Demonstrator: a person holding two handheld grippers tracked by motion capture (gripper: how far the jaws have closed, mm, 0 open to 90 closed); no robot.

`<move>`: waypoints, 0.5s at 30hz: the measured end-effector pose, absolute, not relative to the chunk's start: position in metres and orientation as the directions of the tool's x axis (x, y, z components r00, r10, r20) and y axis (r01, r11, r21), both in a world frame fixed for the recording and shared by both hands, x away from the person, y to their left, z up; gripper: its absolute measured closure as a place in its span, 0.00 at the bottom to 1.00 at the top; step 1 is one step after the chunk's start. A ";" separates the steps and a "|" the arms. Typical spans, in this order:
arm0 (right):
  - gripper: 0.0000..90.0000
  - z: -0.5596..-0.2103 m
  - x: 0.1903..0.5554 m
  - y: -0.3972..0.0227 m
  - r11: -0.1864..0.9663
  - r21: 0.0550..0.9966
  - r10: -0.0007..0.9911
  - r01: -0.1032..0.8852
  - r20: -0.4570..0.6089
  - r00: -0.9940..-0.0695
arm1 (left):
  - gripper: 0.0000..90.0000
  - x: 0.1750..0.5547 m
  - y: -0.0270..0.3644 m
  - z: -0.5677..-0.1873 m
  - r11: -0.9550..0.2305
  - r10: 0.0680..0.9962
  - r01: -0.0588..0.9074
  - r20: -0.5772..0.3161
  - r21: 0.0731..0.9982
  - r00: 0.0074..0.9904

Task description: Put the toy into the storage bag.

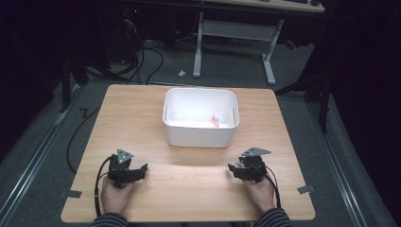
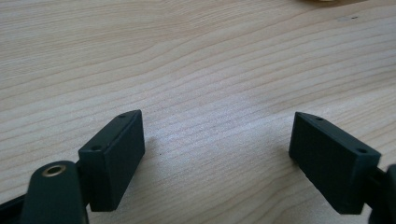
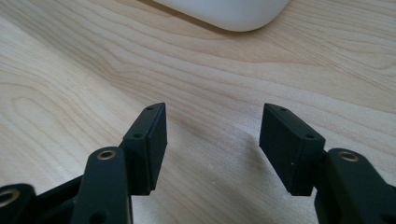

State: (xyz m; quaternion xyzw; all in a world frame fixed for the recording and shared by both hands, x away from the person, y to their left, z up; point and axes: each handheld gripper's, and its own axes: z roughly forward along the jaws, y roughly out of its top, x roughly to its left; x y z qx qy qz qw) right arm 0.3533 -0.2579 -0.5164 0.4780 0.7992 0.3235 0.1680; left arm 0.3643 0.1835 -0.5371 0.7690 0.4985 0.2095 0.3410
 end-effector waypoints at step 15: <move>0.37 -0.531 0.353 -0.254 0.358 0.722 0.866 0.592 -0.020 -0.499 | 0.21 0.364 0.184 -0.537 -0.270 0.909 0.624 -0.018 0.734 0.415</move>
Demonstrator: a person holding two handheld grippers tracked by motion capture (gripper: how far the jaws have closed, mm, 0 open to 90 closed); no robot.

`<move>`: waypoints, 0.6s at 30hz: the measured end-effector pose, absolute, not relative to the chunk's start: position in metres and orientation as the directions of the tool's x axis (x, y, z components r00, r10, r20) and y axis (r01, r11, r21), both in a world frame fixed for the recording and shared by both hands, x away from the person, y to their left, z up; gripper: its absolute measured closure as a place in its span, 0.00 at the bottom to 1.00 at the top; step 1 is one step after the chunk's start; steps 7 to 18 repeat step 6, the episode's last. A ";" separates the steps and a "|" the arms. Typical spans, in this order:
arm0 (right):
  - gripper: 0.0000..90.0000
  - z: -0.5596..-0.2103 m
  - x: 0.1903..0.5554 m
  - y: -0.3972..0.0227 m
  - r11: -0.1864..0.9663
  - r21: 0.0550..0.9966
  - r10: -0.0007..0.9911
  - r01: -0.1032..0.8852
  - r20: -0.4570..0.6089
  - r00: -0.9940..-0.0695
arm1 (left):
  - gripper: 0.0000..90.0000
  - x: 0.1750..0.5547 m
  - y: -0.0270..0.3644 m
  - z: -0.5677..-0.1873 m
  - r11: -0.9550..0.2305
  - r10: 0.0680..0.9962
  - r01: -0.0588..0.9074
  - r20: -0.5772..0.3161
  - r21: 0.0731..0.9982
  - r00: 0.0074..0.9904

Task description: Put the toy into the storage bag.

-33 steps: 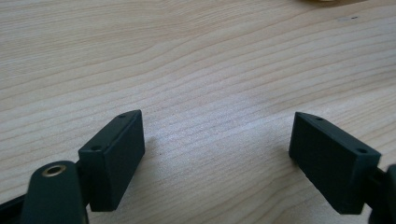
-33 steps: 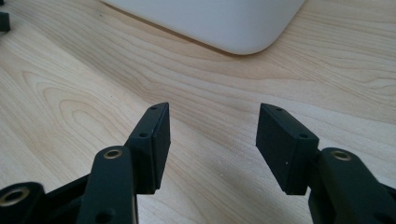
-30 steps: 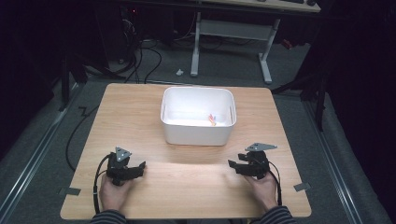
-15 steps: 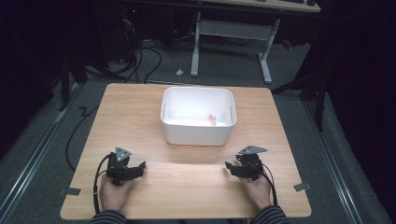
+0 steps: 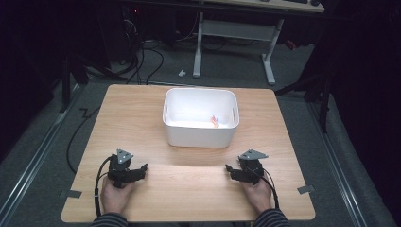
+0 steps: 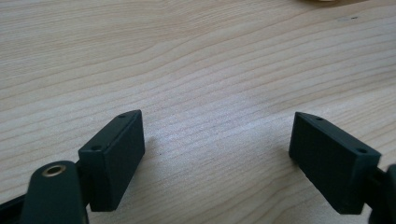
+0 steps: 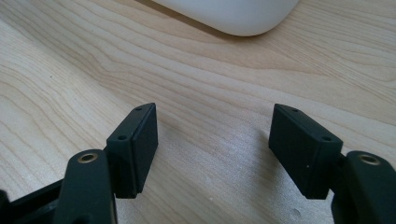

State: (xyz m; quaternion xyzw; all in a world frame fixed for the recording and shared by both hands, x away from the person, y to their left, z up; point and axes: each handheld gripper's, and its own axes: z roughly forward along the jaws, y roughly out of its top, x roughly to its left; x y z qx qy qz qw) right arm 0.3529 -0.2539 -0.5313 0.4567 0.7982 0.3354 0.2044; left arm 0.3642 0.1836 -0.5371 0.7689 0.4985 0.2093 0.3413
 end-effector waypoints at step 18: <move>0.37 -0.531 0.353 -0.254 0.358 0.722 0.866 0.592 -0.020 -0.499 | 0.21 0.364 0.184 -0.537 -0.269 0.909 0.624 -0.021 0.734 0.416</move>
